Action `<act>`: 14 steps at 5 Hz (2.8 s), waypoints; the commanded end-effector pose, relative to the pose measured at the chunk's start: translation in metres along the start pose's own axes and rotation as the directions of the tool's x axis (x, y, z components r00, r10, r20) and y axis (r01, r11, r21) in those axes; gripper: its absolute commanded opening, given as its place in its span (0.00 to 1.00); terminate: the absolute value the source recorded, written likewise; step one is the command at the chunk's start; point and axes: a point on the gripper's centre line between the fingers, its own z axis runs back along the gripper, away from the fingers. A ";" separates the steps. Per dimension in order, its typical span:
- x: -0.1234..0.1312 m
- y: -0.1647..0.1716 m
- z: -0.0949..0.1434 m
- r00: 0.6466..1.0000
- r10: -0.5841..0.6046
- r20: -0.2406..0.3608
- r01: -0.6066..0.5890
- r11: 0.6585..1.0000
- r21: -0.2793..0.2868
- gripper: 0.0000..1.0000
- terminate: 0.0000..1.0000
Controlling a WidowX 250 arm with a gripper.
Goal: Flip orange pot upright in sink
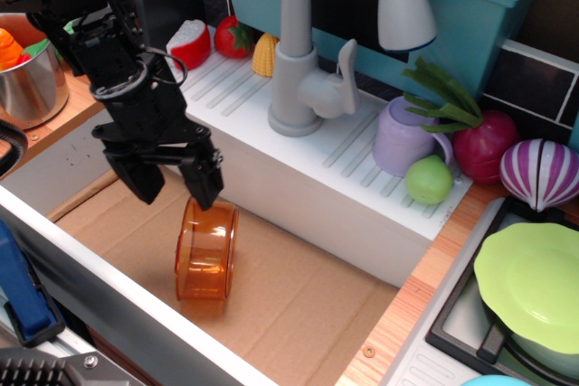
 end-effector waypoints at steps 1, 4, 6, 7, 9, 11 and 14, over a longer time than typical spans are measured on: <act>0.007 -0.005 -0.003 0.999 0.025 0.039 -0.023 0.998 -0.050 1.00 0.00; -0.002 -0.016 -0.027 0.998 0.049 0.045 -0.045 0.996 -0.081 1.00 0.00; -0.003 -0.028 -0.038 0.999 0.035 0.037 -0.033 0.997 -0.072 0.00 0.00; 0.002 -0.036 -0.034 0.999 -0.041 0.002 0.041 0.997 0.062 0.00 0.00; 0.006 -0.044 -0.027 0.978 -0.203 -0.043 0.206 0.923 0.326 0.00 0.00; 0.005 -0.045 -0.041 0.950 -0.311 0.006 0.282 0.869 0.407 1.00 0.00; 0.005 -0.045 -0.041 0.950 -0.311 0.006 0.282 0.869 0.407 1.00 1.00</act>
